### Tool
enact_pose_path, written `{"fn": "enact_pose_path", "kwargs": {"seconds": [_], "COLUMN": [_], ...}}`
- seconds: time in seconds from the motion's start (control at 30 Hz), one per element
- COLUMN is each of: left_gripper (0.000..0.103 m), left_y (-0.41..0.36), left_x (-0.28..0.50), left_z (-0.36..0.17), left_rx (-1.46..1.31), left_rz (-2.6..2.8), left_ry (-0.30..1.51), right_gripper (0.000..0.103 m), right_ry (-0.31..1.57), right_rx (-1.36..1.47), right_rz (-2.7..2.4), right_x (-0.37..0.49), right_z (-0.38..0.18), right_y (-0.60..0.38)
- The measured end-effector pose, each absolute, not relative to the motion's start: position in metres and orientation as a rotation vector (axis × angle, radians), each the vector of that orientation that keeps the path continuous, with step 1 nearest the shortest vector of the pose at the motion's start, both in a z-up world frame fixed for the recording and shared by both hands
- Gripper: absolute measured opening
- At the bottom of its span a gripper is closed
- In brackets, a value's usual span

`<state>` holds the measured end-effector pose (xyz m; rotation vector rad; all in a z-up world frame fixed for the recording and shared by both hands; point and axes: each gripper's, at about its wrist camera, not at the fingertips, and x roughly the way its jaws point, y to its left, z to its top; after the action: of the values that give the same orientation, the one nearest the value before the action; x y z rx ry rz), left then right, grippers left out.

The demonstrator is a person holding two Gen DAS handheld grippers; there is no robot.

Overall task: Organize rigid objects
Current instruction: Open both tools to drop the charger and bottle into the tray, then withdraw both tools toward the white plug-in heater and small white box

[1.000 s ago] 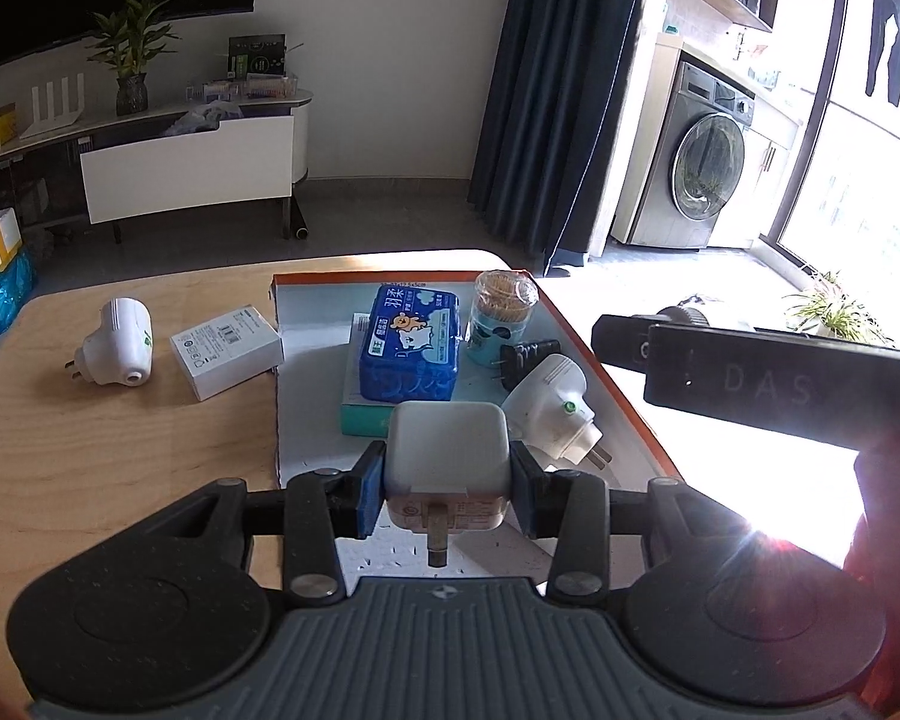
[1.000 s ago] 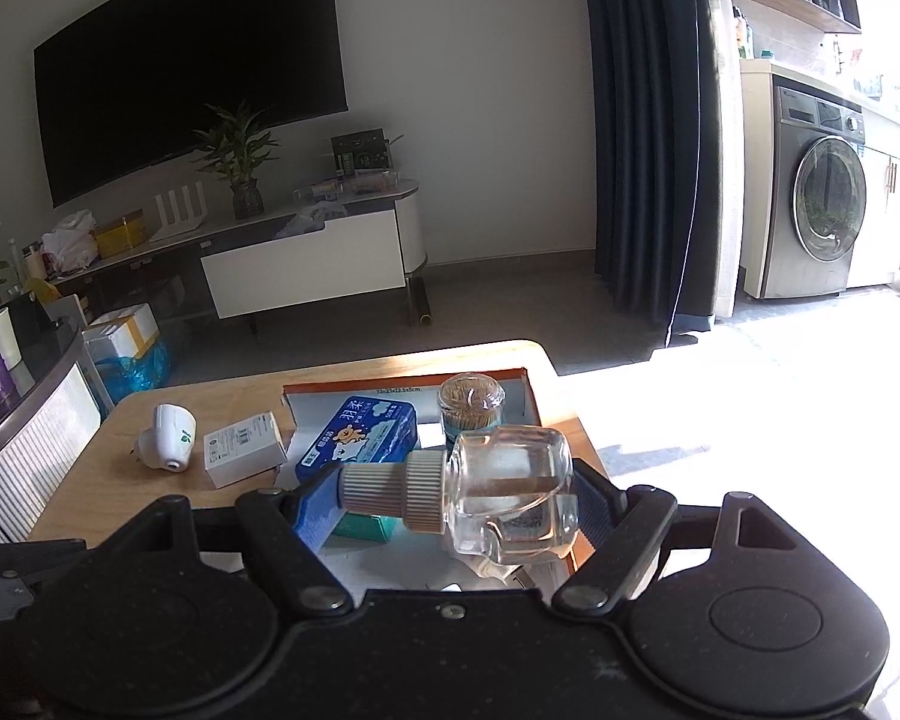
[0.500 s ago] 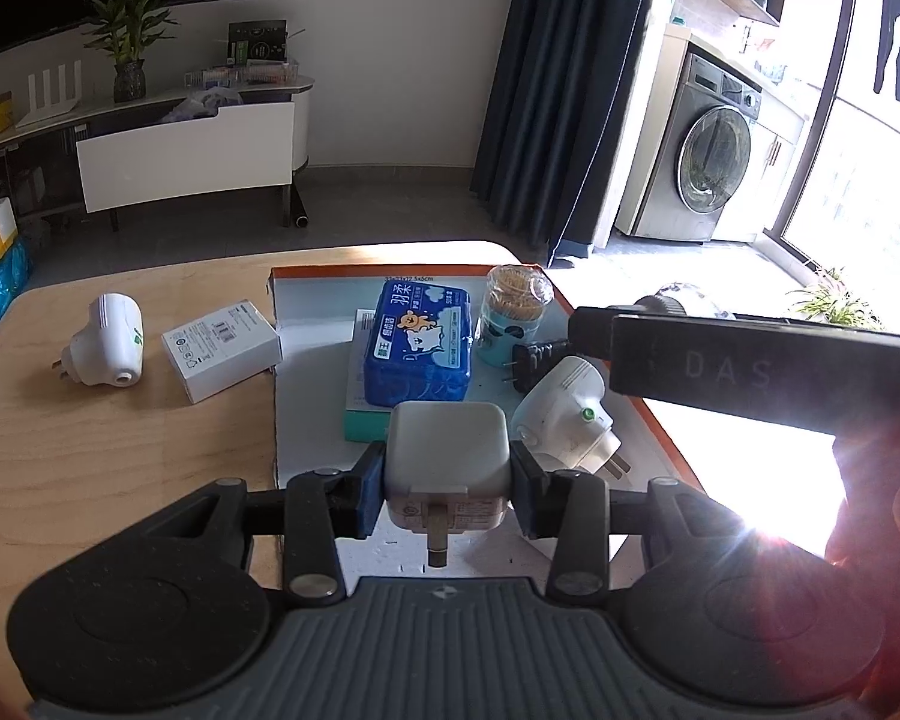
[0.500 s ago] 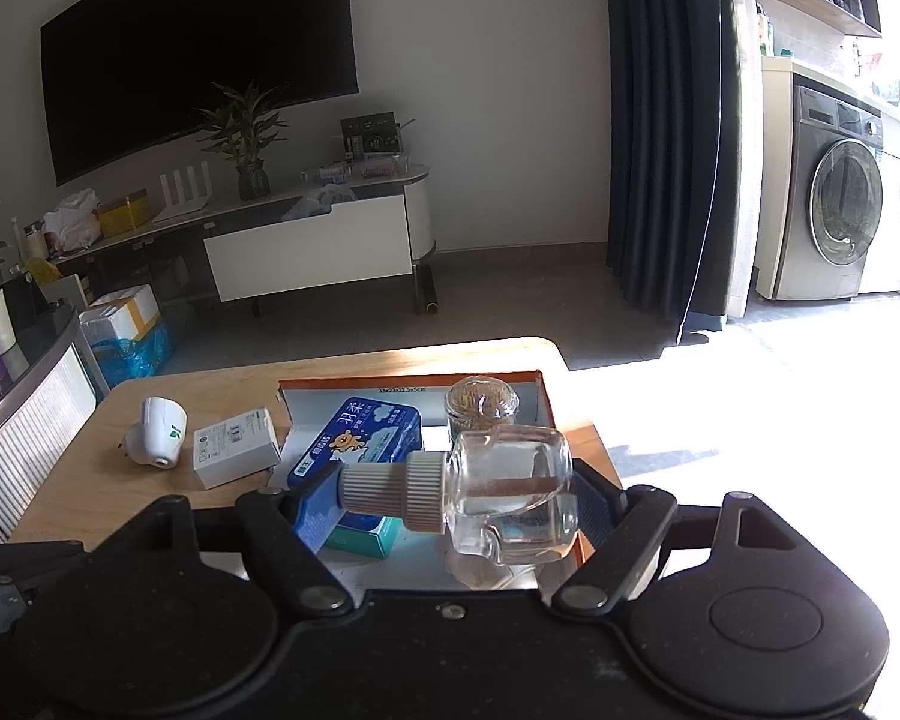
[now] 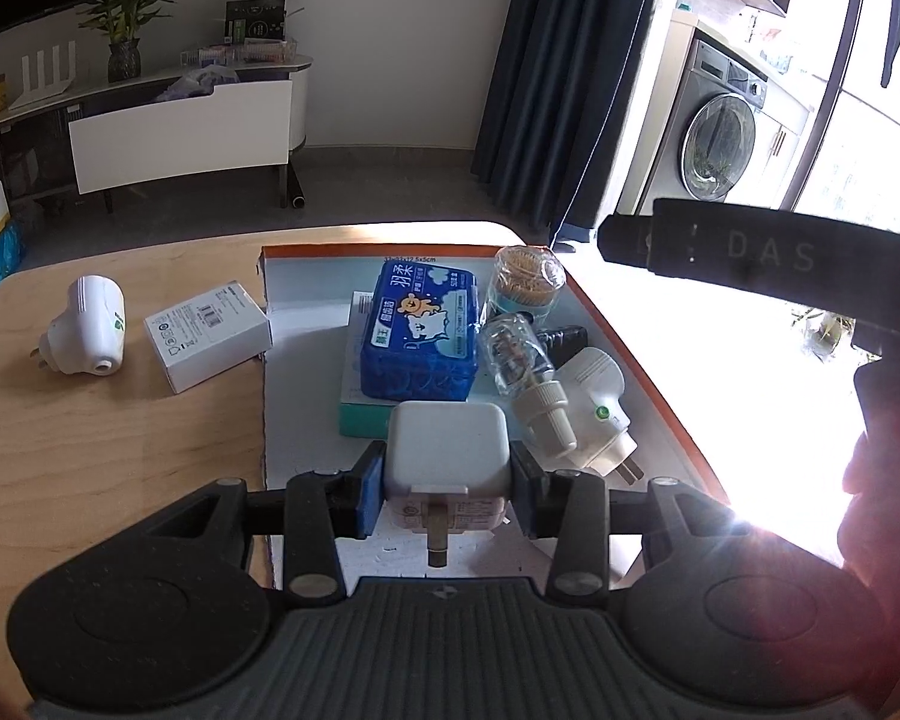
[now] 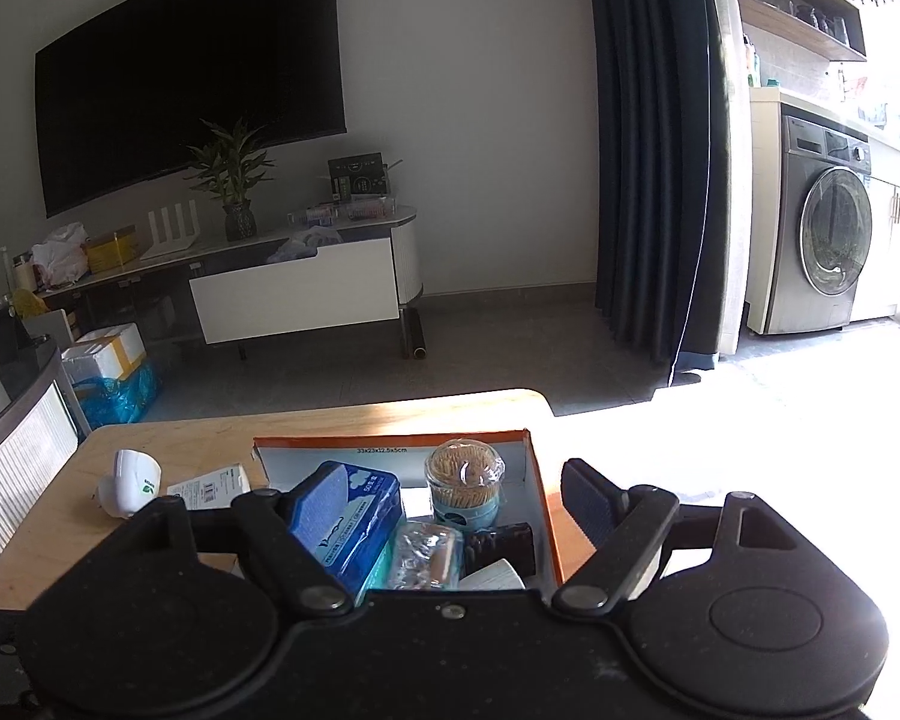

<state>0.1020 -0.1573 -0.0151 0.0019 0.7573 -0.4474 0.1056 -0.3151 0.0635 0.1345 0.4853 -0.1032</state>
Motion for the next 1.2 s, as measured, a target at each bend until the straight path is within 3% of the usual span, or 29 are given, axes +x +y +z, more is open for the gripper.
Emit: {"fn": "enact_pose_path", "kwargs": {"seconds": [0.27,0.37,0.53,0.6,0.8,1.0,1.2], "left_gripper": [0.043,0.055,0.057,0.071,0.088,0.100,0.103], "left_y": [-0.167,-0.167,-0.160,-0.157,-0.143,-0.120,-0.093], "left_x": [0.107,0.103,0.101,0.101,0.101,0.100,0.102], "left_z": [-0.019,-0.015,-0.007,-0.002,0.008,0.010,0.010], "left_rx": [-0.006,-0.003,-0.006,0.003,0.009,-0.013,-0.018], "left_rz": [-0.494,-0.490,-0.459,-0.432,-0.377,-0.319,-0.244], "left_ry": [0.780,0.762,0.756,0.750,0.729,0.724,0.731], "right_gripper": [0.093,0.093,0.093,0.093,0.095,0.096,0.097], "right_ry": [0.472,0.466,0.463,0.463,0.460,0.463,0.474], "right_rx": [0.172,0.169,0.160,0.155,0.150,0.144,0.135], "right_rz": [-0.136,-0.128,-0.102,-0.094,-0.087,-0.062,-0.027], "right_x": [0.089,0.086,0.086,0.086,0.084,0.084,0.086], "right_z": [0.068,0.071,0.076,0.078,0.082,0.085,0.086], "right_y": [-0.326,-0.323,-0.314,-0.310,-0.300,-0.288,-0.272]}}
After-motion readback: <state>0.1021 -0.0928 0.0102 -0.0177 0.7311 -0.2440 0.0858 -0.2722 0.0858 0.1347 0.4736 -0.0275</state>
